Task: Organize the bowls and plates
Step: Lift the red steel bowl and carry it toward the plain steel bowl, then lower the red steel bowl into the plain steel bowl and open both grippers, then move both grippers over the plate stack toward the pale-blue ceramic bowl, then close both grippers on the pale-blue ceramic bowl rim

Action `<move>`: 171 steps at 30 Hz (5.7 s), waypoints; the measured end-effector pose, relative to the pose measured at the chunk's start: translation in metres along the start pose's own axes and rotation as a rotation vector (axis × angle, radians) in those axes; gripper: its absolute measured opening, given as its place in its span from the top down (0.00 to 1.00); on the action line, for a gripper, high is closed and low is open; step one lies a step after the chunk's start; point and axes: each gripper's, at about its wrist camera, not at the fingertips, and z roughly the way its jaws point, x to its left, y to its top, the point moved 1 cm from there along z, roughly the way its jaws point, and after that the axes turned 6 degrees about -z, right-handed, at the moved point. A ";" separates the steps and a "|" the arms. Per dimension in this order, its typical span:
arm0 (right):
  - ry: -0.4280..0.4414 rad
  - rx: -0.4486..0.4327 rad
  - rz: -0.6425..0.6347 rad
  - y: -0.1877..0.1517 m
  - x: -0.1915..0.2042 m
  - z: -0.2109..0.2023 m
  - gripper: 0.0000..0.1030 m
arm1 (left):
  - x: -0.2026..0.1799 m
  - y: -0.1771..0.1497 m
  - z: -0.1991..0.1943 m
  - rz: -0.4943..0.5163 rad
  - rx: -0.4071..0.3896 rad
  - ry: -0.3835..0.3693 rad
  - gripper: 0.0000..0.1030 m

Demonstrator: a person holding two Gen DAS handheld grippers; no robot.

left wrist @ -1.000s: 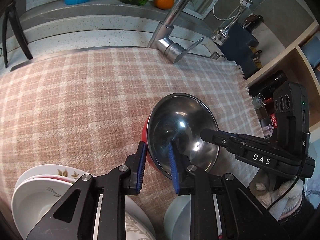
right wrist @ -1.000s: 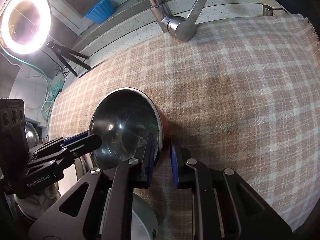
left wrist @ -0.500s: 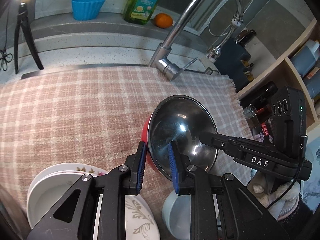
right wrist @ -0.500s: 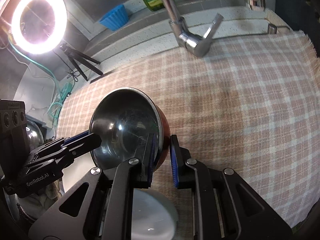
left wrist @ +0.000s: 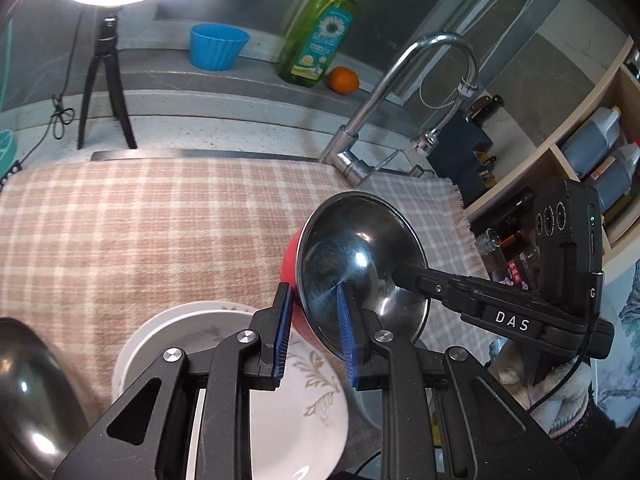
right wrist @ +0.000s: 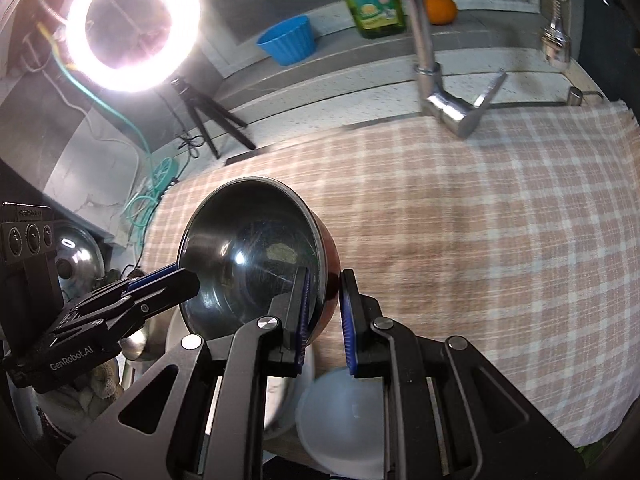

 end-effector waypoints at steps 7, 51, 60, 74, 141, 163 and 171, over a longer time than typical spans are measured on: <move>0.038 0.009 -0.049 0.001 0.044 0.008 0.85 | 0.025 -0.005 -0.037 -0.032 -0.049 0.021 0.80; 0.123 0.245 -0.393 -0.035 0.251 0.134 0.85 | 0.200 -0.082 -0.131 -0.361 -0.086 0.204 0.80; 0.091 0.271 -0.422 -0.041 0.257 0.147 0.85 | 0.206 -0.082 -0.125 -0.353 -0.063 0.224 0.80; 0.068 0.250 -0.463 -0.041 0.262 0.148 0.65 | 0.202 -0.079 -0.123 -0.334 -0.068 0.265 0.77; -0.178 -0.009 0.022 -0.082 -0.037 -0.058 0.15 | -0.028 -0.080 -0.002 0.085 0.102 0.023 0.41; -0.066 0.077 0.163 -0.123 -0.080 -0.032 0.53 | -0.060 -0.088 0.065 0.212 0.227 0.035 0.69; -0.038 0.090 0.171 -0.126 -0.080 -0.021 0.64 | -0.059 -0.087 0.071 0.206 0.240 0.045 0.74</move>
